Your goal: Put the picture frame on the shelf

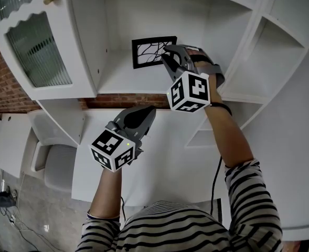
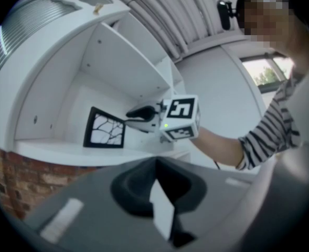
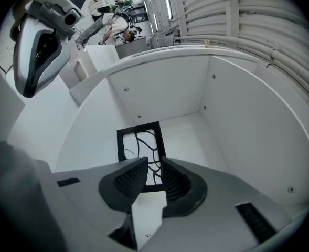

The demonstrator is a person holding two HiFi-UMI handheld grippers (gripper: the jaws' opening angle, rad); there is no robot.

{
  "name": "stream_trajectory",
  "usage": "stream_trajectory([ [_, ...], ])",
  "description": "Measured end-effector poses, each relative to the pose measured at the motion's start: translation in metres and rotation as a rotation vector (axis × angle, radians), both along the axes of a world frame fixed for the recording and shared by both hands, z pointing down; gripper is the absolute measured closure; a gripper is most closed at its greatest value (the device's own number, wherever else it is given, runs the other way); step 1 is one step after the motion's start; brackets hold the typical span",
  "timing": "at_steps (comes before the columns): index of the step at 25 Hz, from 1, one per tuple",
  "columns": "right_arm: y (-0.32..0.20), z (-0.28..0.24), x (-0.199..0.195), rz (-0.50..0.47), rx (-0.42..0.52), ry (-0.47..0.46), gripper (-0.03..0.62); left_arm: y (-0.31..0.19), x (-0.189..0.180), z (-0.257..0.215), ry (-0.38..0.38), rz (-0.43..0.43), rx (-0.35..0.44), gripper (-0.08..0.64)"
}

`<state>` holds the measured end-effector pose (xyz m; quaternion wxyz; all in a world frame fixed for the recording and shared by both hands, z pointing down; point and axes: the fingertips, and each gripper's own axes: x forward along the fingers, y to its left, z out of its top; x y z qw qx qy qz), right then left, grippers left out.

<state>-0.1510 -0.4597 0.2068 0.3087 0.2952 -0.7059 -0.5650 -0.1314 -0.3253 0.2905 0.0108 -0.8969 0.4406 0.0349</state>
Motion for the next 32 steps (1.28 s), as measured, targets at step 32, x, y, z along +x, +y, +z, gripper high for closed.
stream_trajectory([
  [32, 0.11, 0.067, 0.064, -0.074, -0.286, -0.395, 0.572, 0.049, 0.009, 0.015, 0.02, -0.019, 0.033, 0.552],
])
